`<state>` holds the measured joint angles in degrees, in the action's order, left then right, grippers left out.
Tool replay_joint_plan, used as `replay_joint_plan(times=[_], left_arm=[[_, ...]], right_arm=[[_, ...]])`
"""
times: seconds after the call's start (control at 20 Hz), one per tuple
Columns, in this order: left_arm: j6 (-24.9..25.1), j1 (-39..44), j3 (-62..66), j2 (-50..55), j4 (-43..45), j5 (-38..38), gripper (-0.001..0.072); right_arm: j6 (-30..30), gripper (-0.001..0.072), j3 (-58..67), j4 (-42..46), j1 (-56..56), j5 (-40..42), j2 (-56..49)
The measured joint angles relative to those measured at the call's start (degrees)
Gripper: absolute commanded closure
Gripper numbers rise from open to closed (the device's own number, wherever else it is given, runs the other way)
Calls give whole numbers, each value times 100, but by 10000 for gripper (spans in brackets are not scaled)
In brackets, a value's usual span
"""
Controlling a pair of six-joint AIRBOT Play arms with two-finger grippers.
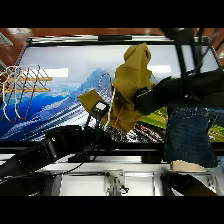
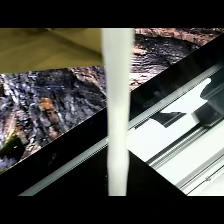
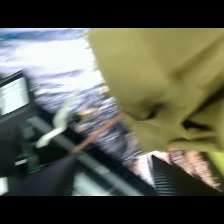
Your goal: Fold the shirts.
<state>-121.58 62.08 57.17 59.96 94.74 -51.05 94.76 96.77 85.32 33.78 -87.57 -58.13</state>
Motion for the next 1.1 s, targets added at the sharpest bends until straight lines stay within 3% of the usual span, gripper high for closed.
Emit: replay_joint_plan(times=[0.15, 0.25, 0.35, 0.5, 0.55, 0.85, 0.95, 1.05, 1.1], left_arm=[[448, -7, 83, -22, 2, -317, 663], [769, -20, 131, -26, 7, -470, 663], [1080, -46, 164, -31, 24, -555, 663], [1585, -144, 188, -33, 22, -621, 663], [1770, -190, 192, -33, 24, -629, 662], [3029, -603, 199, -13, 33, -658, 663], [3357, -748, 199, 26, 33, -658, 663], [3670, -866, 199, 87, 33, -704, 663], [3818, -909, 199, 120, 31, -741, 663]], right_arm=[[-90, 81, 498, 1005, -529, -2, 2], [-245, 104, 721, 1228, -1375, 61, -7], [-481, 314, 837, 1038, -2568, 109, -109], [-1215, 316, 916, -138, -4345, 96, -457], [-1753, 245, 929, -509, -4758, -13, -599], [-6144, 239, 957, -2164, -5305, -1016, -1255], [-7101, 239, 957, -2304, -5049, -1108, -1412], [-7733, 131, 957, -2238, -4741, -1084, -1567], [-7980, 124, 957, -2177, -4577, -1021, -1655]])
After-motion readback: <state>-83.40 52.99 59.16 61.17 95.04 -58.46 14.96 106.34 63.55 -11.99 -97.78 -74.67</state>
